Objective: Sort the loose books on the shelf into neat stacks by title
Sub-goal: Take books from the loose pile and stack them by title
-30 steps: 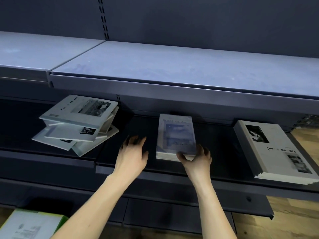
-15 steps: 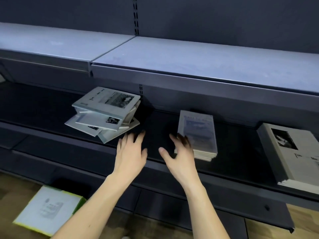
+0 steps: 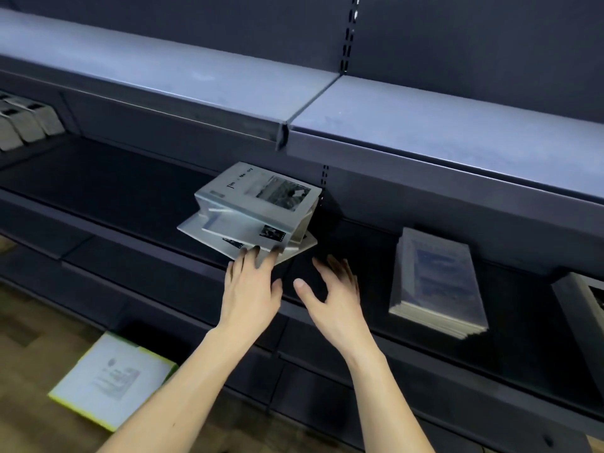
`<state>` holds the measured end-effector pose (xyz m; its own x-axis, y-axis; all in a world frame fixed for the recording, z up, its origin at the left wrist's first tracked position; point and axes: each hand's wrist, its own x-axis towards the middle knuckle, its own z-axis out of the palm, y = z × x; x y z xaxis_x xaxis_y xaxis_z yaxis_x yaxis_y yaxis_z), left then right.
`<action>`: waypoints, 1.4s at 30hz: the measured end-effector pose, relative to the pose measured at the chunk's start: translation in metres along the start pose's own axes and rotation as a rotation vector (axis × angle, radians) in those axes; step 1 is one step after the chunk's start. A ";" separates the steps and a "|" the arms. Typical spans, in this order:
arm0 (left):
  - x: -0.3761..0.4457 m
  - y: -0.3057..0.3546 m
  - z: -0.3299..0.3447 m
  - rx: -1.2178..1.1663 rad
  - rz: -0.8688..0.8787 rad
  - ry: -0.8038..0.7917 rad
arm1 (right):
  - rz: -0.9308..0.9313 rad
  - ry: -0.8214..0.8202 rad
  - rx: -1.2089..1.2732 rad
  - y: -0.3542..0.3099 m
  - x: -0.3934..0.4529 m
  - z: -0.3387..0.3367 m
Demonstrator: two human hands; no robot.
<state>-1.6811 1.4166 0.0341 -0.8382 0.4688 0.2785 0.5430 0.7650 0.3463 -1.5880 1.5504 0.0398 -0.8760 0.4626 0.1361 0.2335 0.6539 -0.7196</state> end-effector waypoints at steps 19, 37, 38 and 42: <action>0.070 -0.151 -0.015 -0.252 0.131 -0.074 | 0.170 0.265 0.017 -0.075 0.096 0.126; 0.101 -0.142 0.014 -0.187 0.083 -0.104 | 0.106 0.343 -0.455 -0.042 0.124 0.148; 0.103 -0.140 0.015 -0.167 0.079 -0.106 | 0.107 0.363 -0.452 -0.046 0.119 0.149; 0.108 -0.138 0.014 -0.196 0.011 -0.107 | 0.047 0.394 -0.357 -0.062 0.099 0.151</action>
<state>-1.8472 1.3673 0.0035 -0.8272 0.5289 0.1898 0.5426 0.6642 0.5142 -1.7530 1.4653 -0.0054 -0.6527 0.6410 0.4038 0.4576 0.7584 -0.4641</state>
